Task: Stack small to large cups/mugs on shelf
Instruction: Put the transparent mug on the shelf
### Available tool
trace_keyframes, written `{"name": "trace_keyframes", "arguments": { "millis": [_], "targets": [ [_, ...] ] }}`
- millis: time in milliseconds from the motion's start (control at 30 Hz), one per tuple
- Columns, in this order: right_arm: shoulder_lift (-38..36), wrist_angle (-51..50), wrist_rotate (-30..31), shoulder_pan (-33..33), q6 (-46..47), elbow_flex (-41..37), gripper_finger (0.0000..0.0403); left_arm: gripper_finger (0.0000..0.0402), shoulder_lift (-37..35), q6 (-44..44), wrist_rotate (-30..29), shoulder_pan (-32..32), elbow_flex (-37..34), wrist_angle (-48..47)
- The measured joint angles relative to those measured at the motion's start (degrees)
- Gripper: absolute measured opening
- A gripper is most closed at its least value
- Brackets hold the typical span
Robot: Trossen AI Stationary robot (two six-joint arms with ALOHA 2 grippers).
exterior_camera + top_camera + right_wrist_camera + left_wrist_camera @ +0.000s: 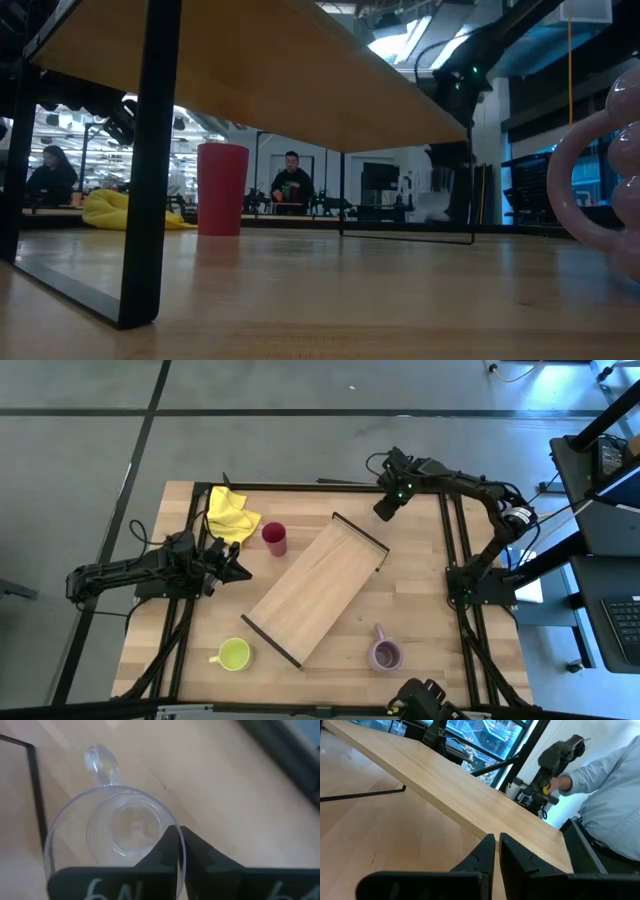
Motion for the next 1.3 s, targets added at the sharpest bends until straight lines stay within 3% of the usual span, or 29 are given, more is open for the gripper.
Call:
{"name": "trace_keyframes", "arguments": {
  "millis": [133, 333, 467, 667, 800, 1000, 1067, 1300],
  "targets": [
    [-0.02, -8.61, 0.37, 0.06, -3.03, 8.43, 0.0006, 0.0019, 0.00, 0.01, 0.00, -0.01, 0.00, -0.02],
    [-0.04, -19.68, 5.49, 0.08, -7.30, 23.03, 0.0013, 0.0019, 0.00, -0.01, 0.00, 0.01, 0.00, -0.01],
    [-0.13, -21.38, 5.81, 0.30, -6.81, 32.78, 0.0009, 0.0019, -0.01, -0.01, 0.00, 0.00, 0.00, 0.00],
    [-0.13, -24.32, -4.36, 1.79, 0.54, 42.99, 0.0010, 0.0019, 0.00, -0.01, 0.00, 0.00, 0.00, -0.01],
    [-0.20, -29.85, -6.08, 4.88, 4.76, 44.76, 0.0011, 0.0019, 0.00, -0.01, 0.00, 0.01, 0.00, 0.00],
    [-0.09, -32.37, -18.92, 12.55, -0.89, 44.74, 0.0011, 0.0019, 0.00, -0.01, 0.00, -0.01, 0.00, 0.00],
    [-0.09, -30.38, -16.48, 15.11, 2.96, 44.74, 0.0011, 0.0019, 0.00, -0.01, 0.00, -0.01, 0.00, 0.00],
    [-0.09, -29.31, 0.70, 21.70, 17.77, 44.74, 0.0012, 0.0019, -0.01, -0.01, 0.00, -0.01, 0.00, -0.01]
  ]
}}
